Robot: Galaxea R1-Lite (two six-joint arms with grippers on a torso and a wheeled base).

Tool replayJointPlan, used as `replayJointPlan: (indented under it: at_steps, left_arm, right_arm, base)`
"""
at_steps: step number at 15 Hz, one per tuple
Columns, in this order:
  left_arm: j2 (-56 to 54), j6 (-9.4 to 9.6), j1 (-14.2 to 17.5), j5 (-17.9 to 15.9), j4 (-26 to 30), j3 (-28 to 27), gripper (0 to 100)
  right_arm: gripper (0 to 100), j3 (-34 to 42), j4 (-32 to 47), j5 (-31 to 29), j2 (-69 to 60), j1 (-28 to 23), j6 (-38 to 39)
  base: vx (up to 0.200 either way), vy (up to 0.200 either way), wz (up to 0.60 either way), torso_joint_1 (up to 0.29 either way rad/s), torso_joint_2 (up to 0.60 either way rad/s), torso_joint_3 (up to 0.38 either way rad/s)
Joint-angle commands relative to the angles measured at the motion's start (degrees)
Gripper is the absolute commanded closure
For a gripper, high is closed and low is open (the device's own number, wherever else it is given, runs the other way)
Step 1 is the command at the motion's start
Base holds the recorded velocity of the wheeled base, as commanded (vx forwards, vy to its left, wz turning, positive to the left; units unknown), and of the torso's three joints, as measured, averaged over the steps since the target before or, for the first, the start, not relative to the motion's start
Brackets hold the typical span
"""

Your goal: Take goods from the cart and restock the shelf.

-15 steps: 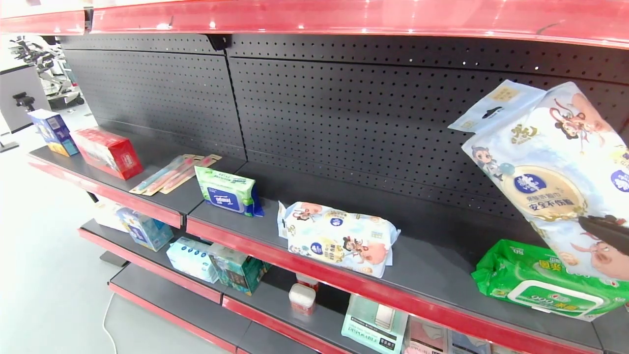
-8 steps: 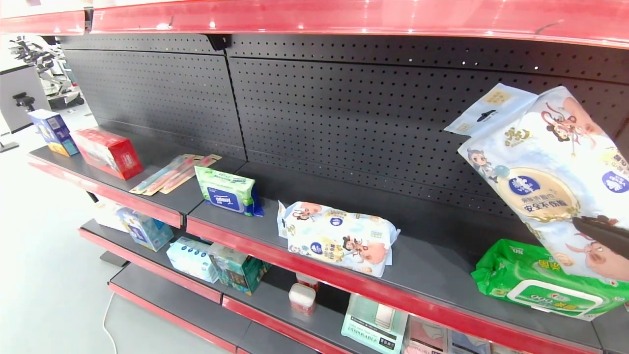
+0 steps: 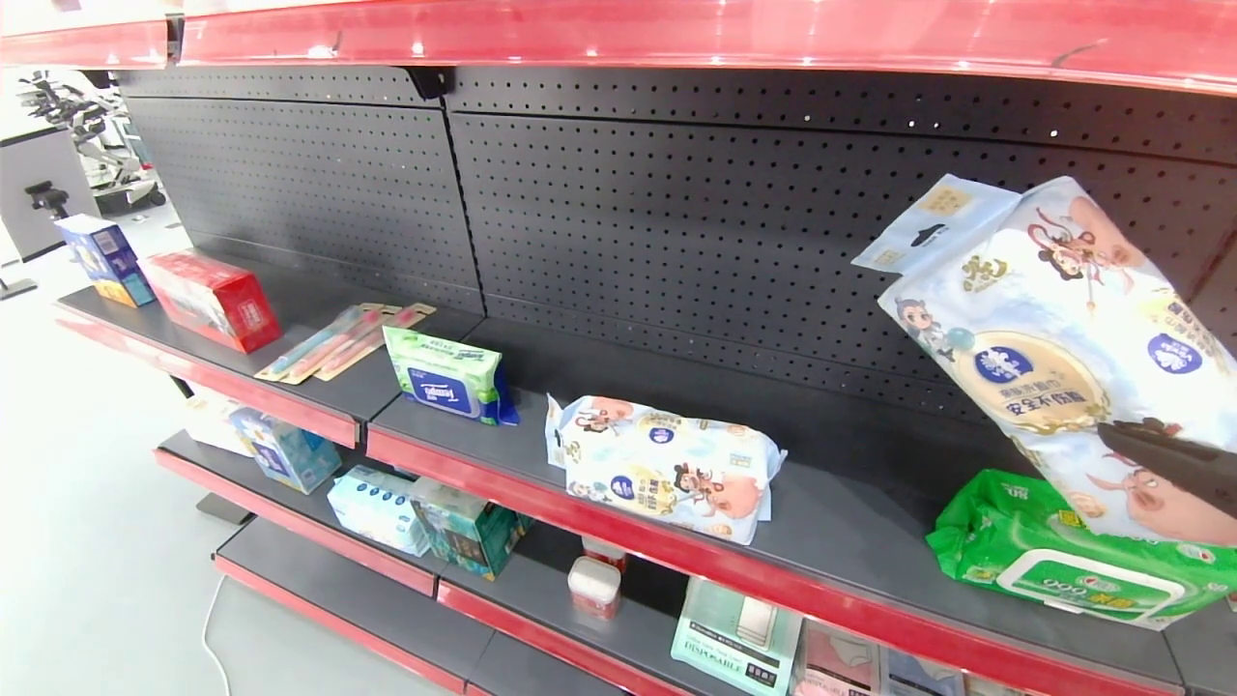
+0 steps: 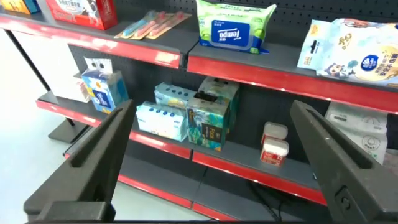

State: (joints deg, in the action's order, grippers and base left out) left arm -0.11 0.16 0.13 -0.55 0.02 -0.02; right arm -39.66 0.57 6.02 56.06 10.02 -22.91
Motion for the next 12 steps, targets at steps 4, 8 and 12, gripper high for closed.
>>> replayJointPlan:
  at_steps: [4,8,12]
  left_arm:
    - [0.11,0.02,0.04,0.02,-0.02,0.02,0]
    - [0.11,0.02,0.04,0.02,-0.02,0.02,0]
    - [0.11,0.02,0.04,0.02,-0.02,0.02,0]
  right_arm:
    - [100,0.46,-9.54,0.04,12.05,4.48,-0.03]
    - [100,0.28,-18.41,0.04,20.58,6.68,0.41]
    - [100,1.86,-19.82,0.04,23.12,8.88,3.22]
  base:
    - [0.0,0.0,0.0,0.0,0.0,0.0]
    - [0.0,0.0,0.0,0.0,0.0,0.0]
    - [0.0,0.0,0.0,0.0,0.0,0.0]
